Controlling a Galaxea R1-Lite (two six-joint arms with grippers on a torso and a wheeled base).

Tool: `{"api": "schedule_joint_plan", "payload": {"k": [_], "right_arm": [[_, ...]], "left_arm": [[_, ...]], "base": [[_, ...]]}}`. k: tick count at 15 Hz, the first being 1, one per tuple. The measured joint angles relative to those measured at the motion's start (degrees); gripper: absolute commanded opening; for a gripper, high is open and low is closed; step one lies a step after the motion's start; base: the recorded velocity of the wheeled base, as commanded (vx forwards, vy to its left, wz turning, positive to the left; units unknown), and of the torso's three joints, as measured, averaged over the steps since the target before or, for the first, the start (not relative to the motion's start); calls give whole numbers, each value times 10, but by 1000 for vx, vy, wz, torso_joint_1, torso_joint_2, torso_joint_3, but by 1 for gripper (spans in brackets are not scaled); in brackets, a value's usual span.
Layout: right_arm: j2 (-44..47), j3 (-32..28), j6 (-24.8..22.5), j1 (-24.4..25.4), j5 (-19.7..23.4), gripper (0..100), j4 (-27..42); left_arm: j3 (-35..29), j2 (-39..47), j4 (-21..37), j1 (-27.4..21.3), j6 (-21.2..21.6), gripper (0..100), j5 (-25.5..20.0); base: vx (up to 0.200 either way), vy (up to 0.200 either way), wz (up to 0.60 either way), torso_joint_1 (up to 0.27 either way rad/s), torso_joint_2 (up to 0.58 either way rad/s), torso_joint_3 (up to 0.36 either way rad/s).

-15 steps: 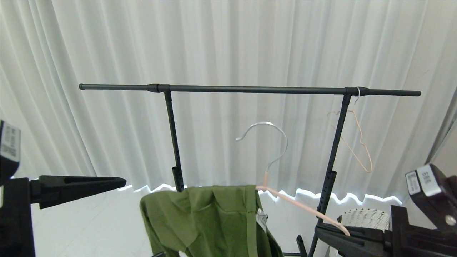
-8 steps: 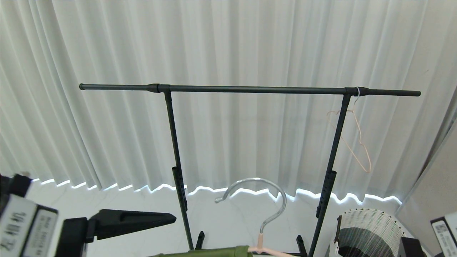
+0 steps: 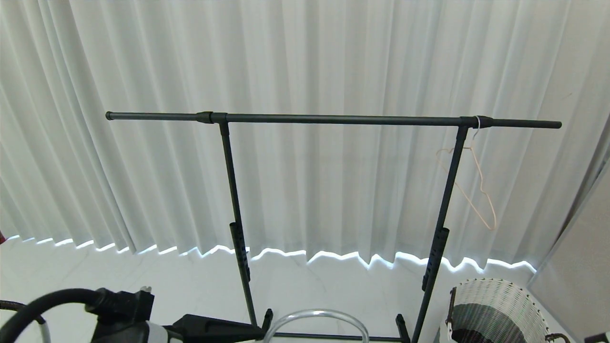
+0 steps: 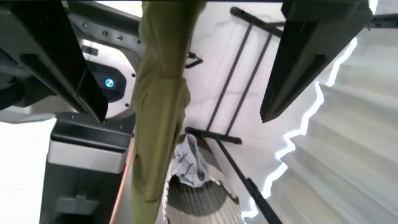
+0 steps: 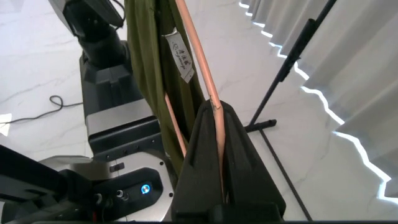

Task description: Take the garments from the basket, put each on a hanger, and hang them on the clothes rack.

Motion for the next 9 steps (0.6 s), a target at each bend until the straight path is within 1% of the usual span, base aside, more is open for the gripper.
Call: {"api": "schedule_joint_plan", "payload": {"k": [1, 2, 9], "right_arm": [[0, -1, 0, 0, 0, 0, 0], [1, -1, -1, 1, 0, 0, 0], [3, -5, 0, 4, -2, 0, -1]], "left_arm": [[2, 3, 0, 0, 0, 100, 0], [2, 5, 0, -1, 0, 0, 0], [16, 10, 1, -1, 1, 0, 0]], "base": [[0, 0, 0, 0, 0, 0], [0, 0, 0, 0, 0, 0], [0, 0, 0, 0, 0, 0]]}}
